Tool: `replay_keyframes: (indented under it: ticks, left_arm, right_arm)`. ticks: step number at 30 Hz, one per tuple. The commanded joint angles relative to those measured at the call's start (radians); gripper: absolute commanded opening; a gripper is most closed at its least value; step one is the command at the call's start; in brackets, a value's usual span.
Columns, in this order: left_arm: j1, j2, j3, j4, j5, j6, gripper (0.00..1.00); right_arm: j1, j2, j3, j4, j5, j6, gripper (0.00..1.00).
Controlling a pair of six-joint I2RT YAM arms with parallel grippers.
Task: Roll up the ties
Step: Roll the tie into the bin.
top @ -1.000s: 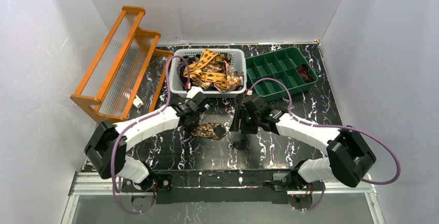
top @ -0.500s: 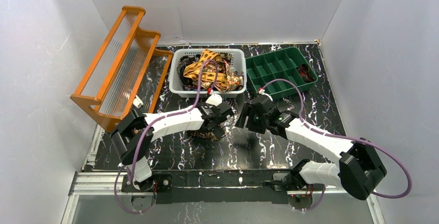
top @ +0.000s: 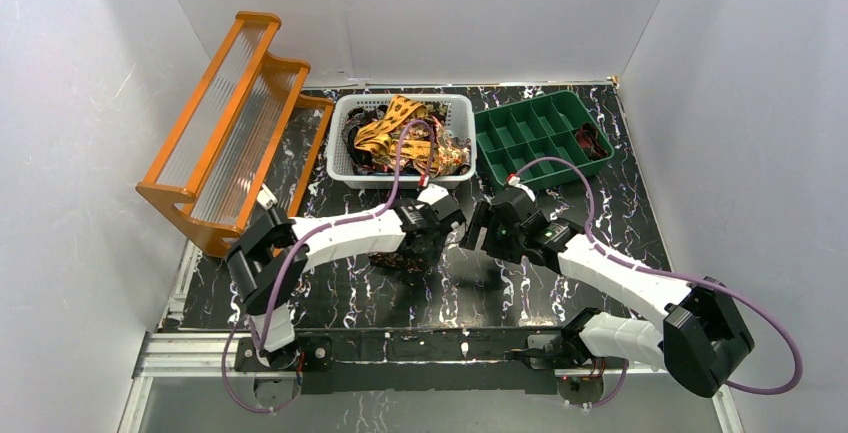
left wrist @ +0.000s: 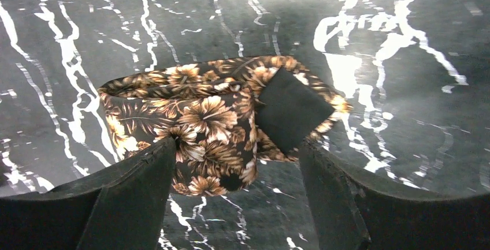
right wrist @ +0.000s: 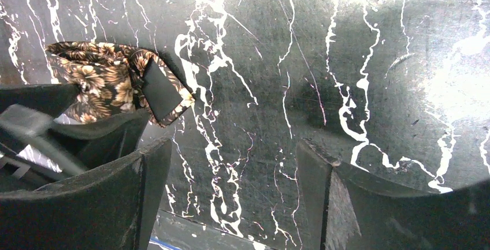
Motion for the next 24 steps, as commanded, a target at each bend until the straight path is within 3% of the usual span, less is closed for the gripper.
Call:
replay_keyframes:
  ticks: [1,11,16,24]
  left_arm:
    - [0.041,-0.165,-0.034,0.088,0.152,-0.020,0.76]
    - [0.293,-0.551,-0.275,0.141,0.297,-0.005,0.90]
    - [0.433,-0.625,-0.394,0.168,0.408,0.010,0.91]
    - [0.611,-0.655,-0.537,0.313,0.650,0.008,0.93]
  right_arm:
    - [-0.005,-0.015,-0.004,0.023,-0.030,0.003,0.87]
    - [0.003,0.149,0.025,0.375,-0.378,0.001,0.80]
    - [0.053,0.297,0.133,0.402,-0.380,0.008,0.86]
    - [0.103,0.490,0.274,0.392,-0.365,0.049,0.86]
